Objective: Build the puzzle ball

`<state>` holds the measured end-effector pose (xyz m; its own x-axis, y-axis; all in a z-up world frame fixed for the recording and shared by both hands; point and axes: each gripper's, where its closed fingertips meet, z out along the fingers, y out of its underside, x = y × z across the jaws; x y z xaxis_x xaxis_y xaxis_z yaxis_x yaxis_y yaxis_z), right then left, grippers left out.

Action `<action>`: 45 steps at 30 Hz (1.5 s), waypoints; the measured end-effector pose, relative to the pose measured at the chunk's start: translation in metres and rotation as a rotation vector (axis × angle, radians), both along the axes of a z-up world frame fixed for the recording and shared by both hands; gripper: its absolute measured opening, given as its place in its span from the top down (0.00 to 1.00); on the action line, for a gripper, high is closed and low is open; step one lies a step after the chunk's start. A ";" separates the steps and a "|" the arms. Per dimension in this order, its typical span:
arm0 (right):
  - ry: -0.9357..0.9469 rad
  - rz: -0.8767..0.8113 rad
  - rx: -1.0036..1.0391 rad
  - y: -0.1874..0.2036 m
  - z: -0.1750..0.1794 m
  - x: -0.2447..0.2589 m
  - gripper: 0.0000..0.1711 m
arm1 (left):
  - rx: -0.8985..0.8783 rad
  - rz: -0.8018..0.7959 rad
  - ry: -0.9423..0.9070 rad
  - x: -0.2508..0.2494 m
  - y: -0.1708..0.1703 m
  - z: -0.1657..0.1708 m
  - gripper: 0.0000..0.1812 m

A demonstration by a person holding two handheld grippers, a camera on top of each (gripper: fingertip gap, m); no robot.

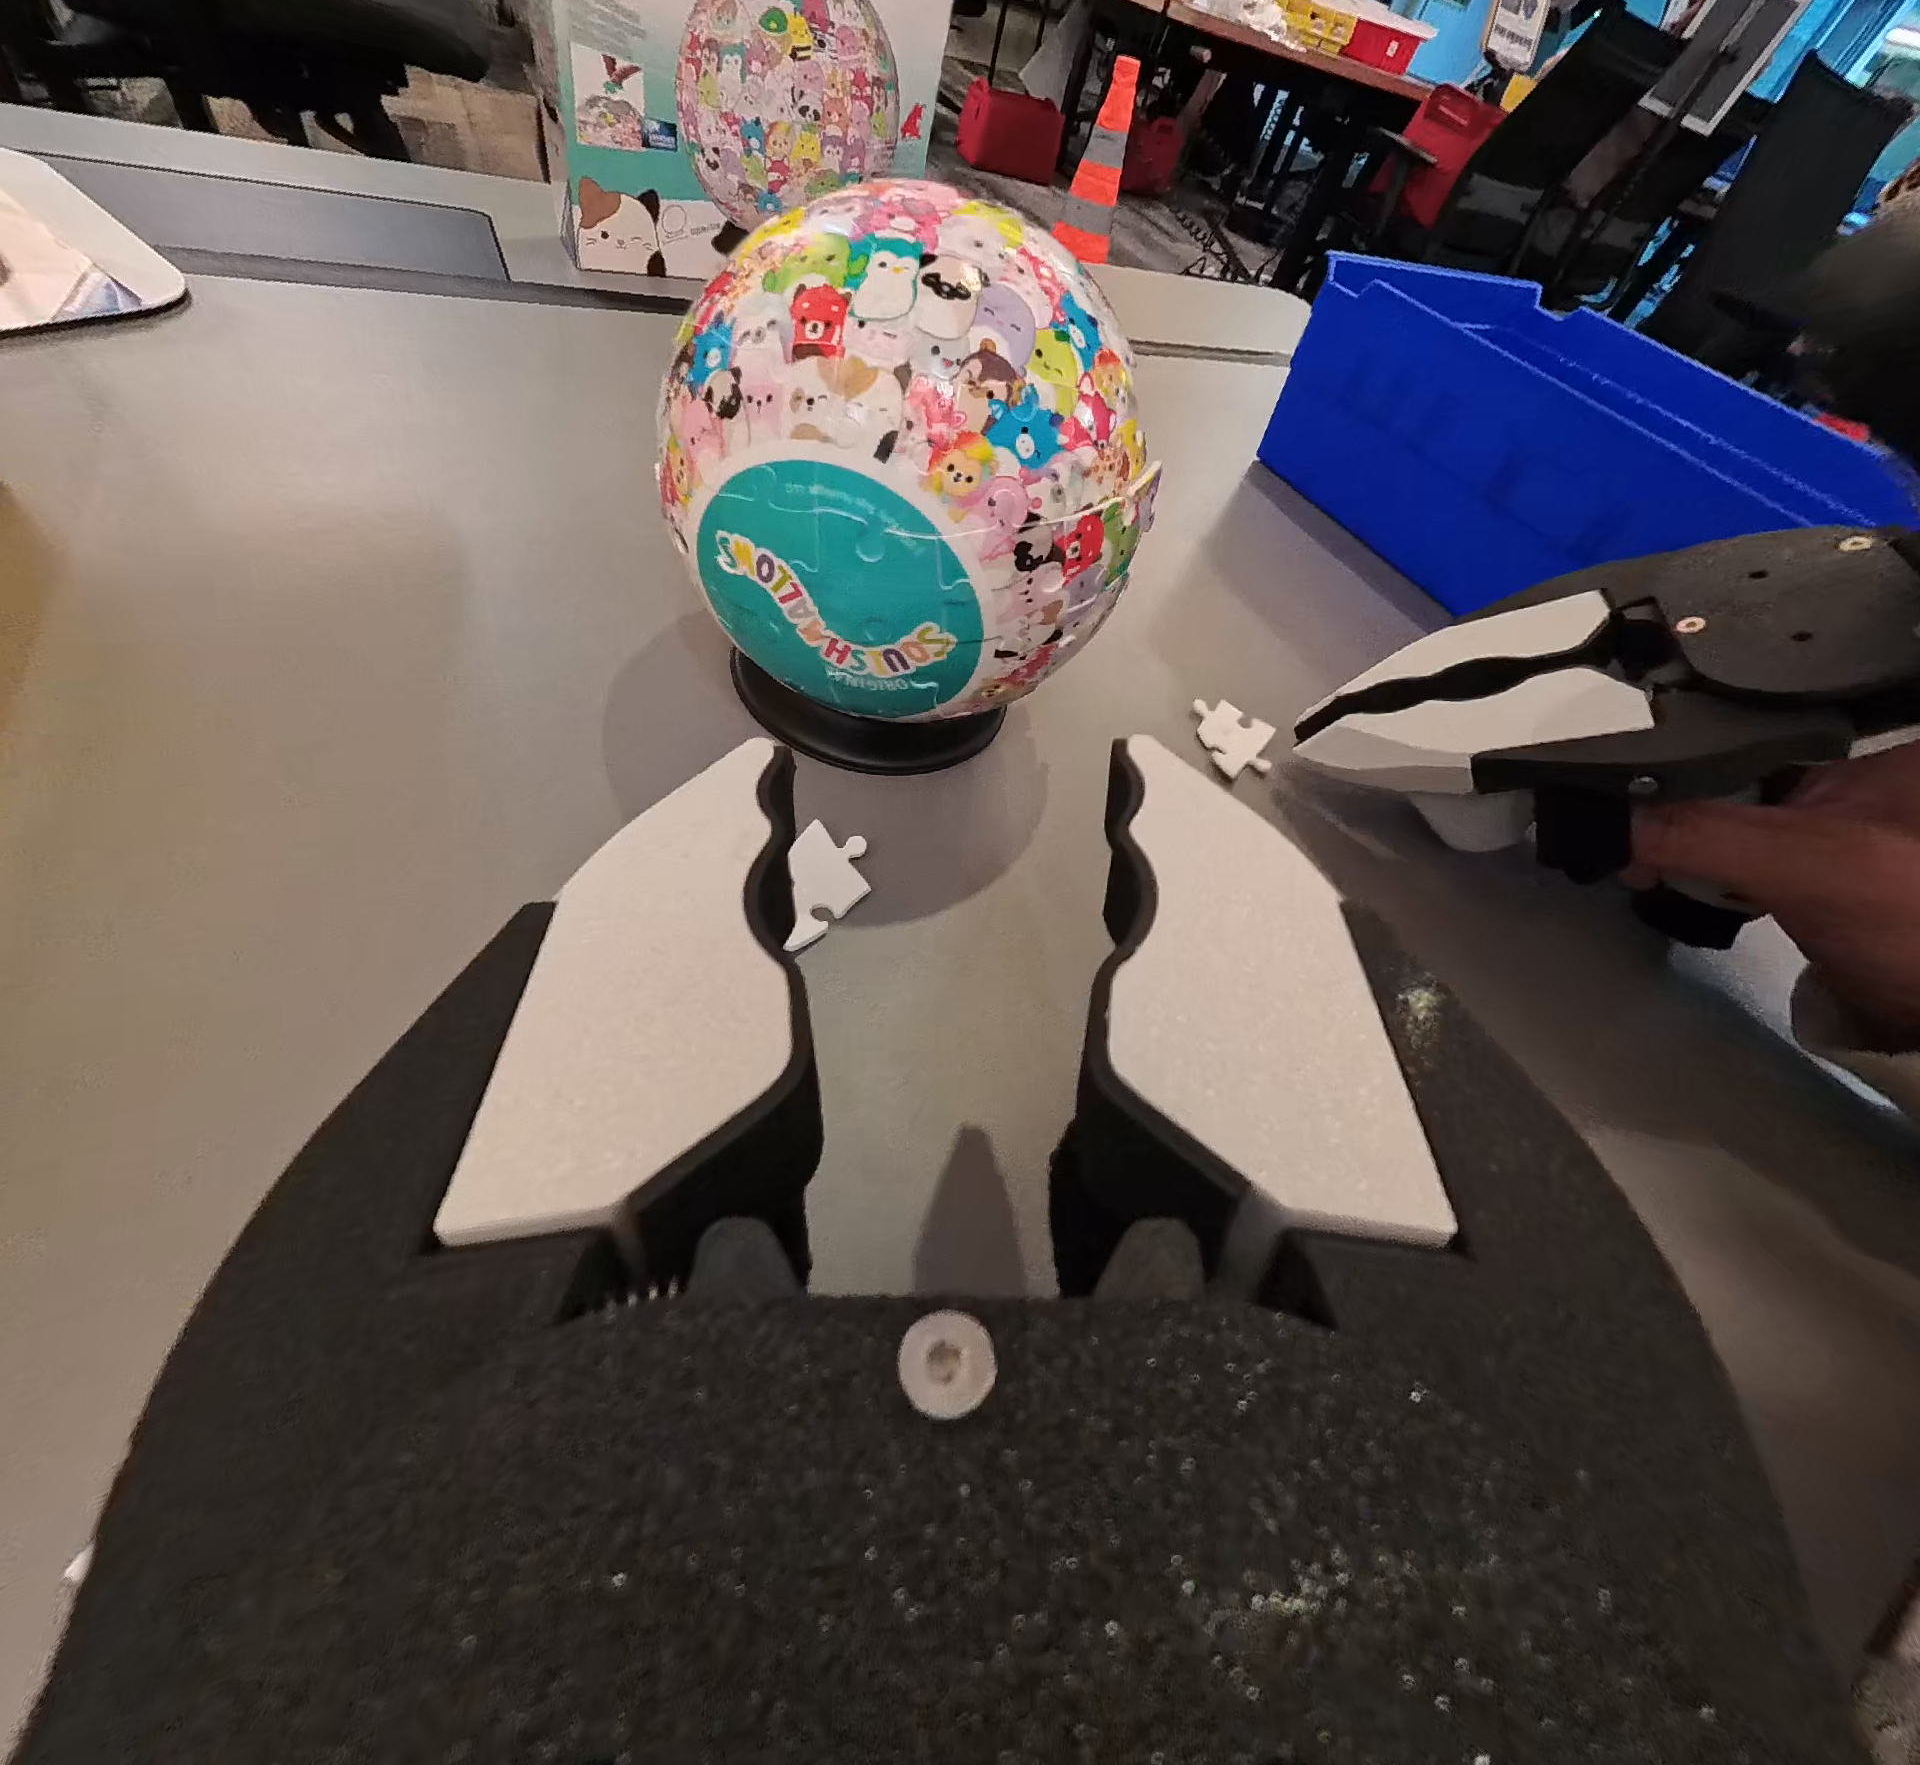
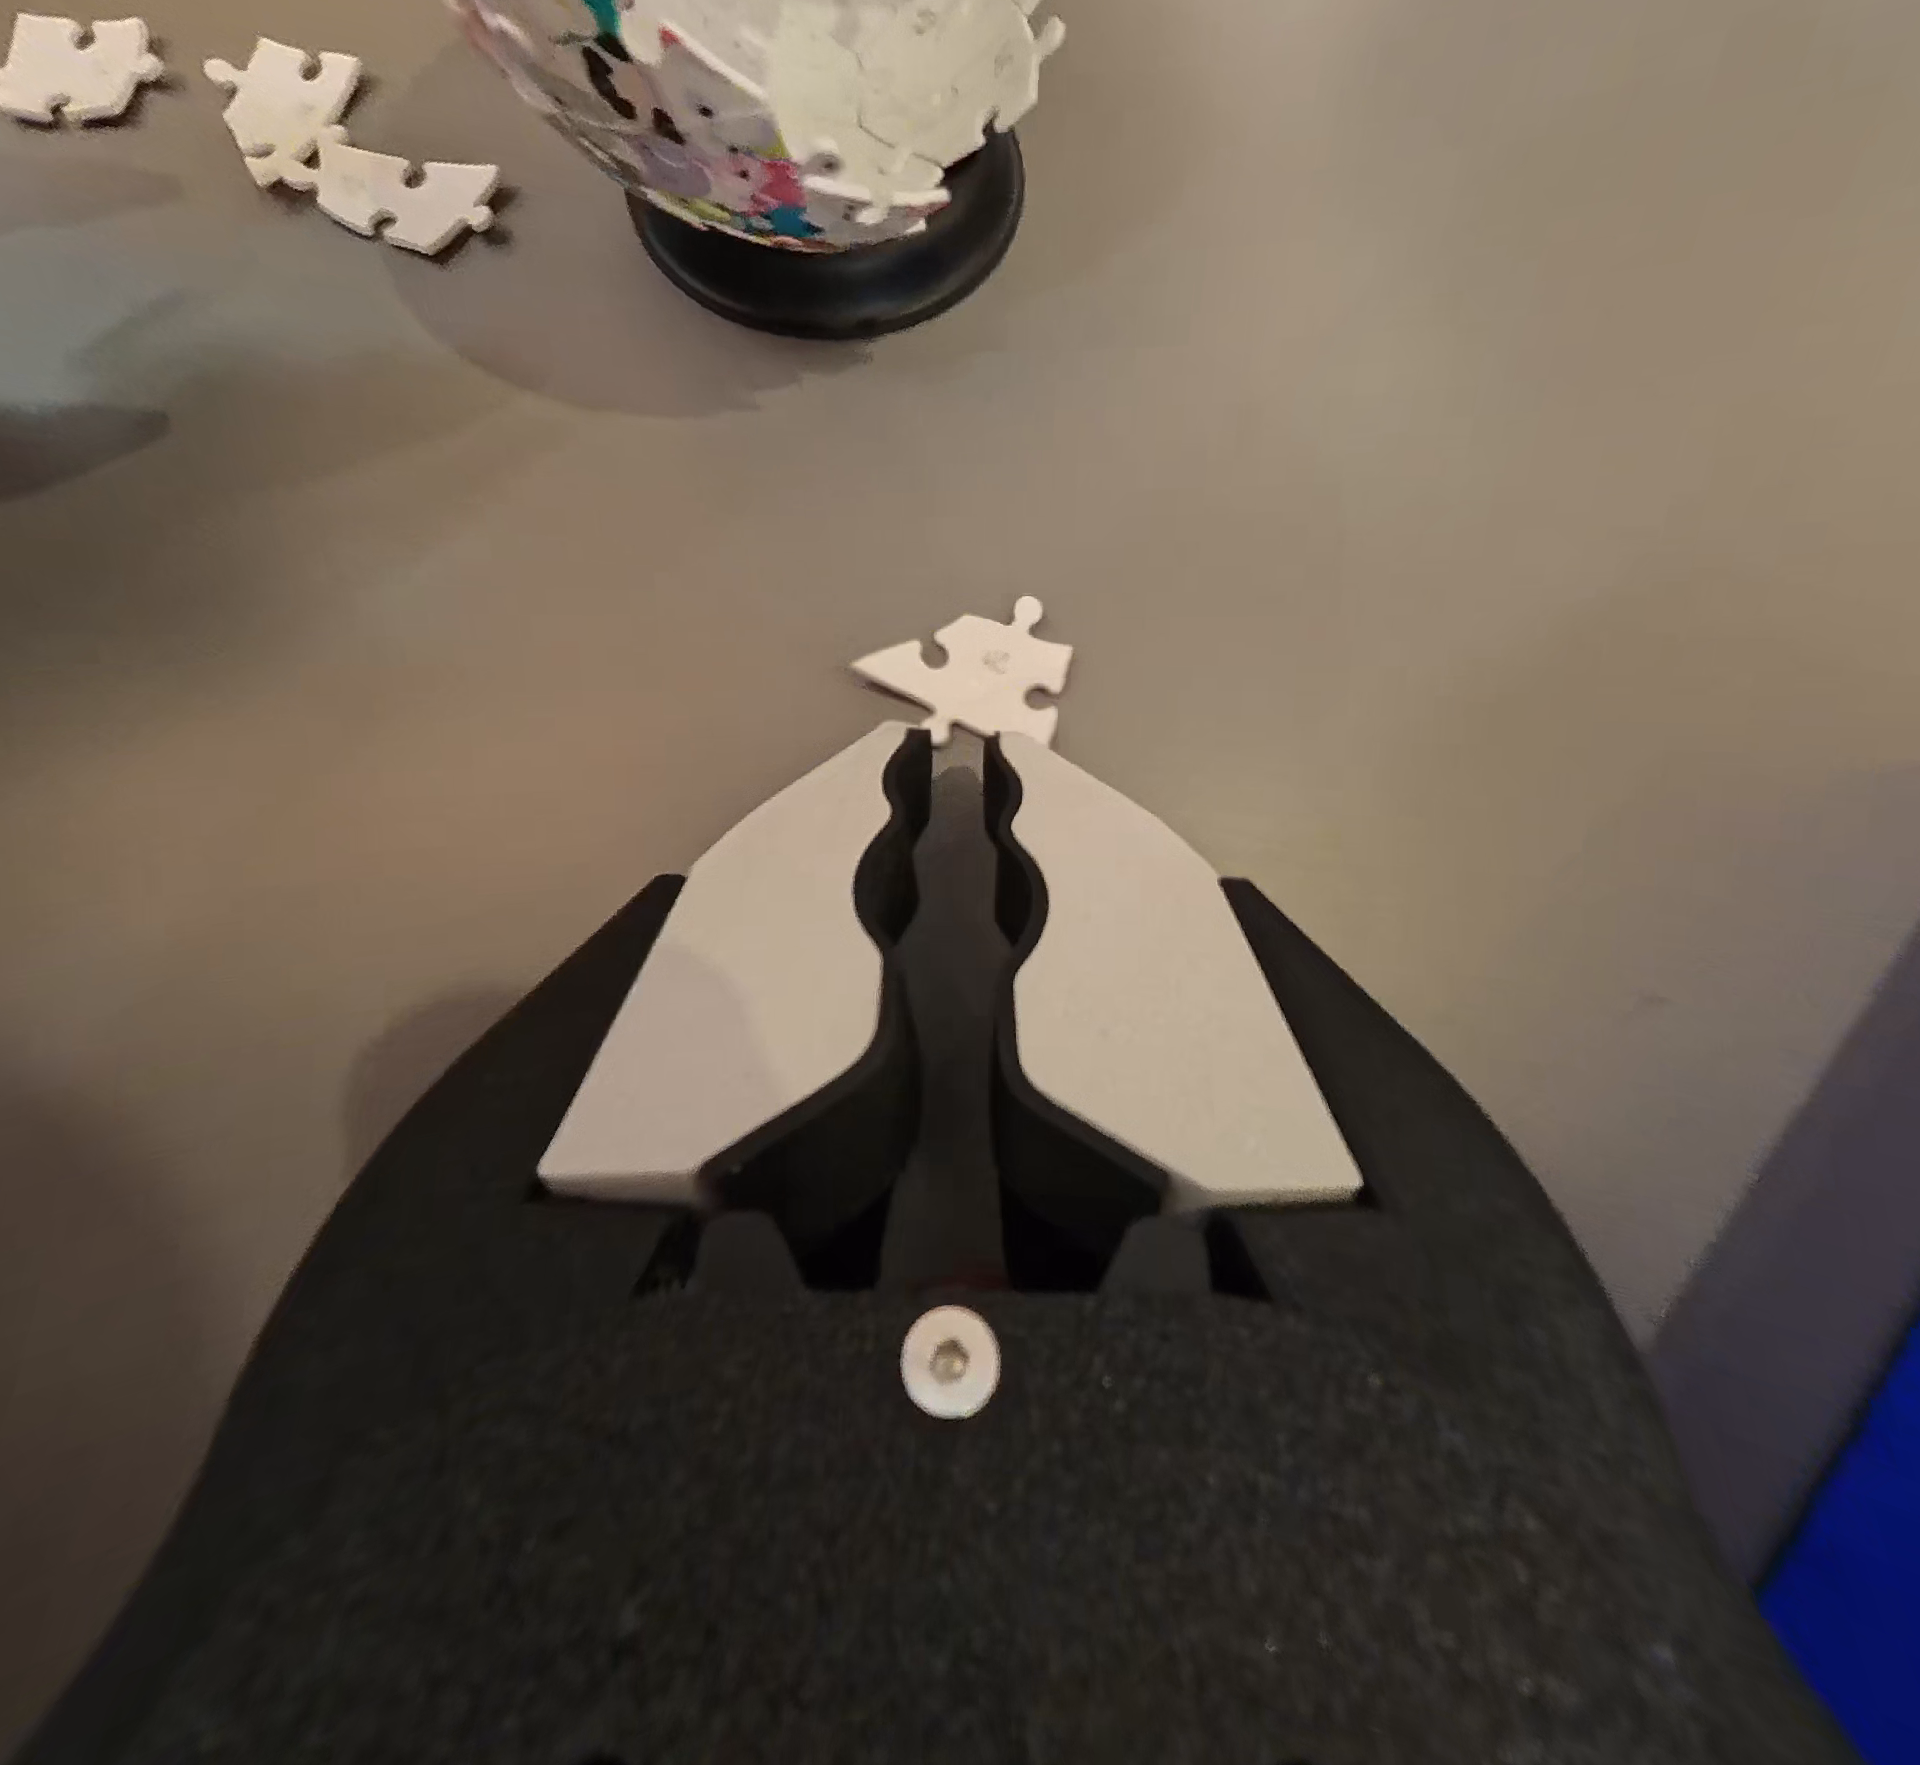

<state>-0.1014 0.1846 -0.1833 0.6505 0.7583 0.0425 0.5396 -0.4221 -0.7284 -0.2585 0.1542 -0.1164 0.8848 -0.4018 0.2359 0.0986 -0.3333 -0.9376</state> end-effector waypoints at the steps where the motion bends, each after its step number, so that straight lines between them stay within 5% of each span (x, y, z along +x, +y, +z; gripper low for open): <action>1: -0.005 -0.001 0.005 -0.001 -0.001 -0.002 0.95 | 0.000 0.000 -0.009 -0.001 0.000 0.001 0.68; 17: -0.020 -0.008 -0.003 0.004 -0.005 -0.003 0.95 | 0.000 -0.020 -0.093 -0.004 -0.001 0.005 0.68; 32: -0.132 0.229 0.033 0.006 -0.011 0.006 0.94 | 0.002 -0.017 -0.112 -0.006 -0.001 0.006 0.68; 45: -0.106 0.151 0.027 0.013 -0.012 0.002 0.97 | 0.003 -0.016 -0.122 -0.007 -0.001 0.006 0.68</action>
<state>-0.0992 0.1975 -0.1952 0.5199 0.8449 0.1261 0.6695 -0.3114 -0.6744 -0.2655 0.1528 -0.1104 0.8430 -0.4168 0.3400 0.2064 -0.3330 -0.9201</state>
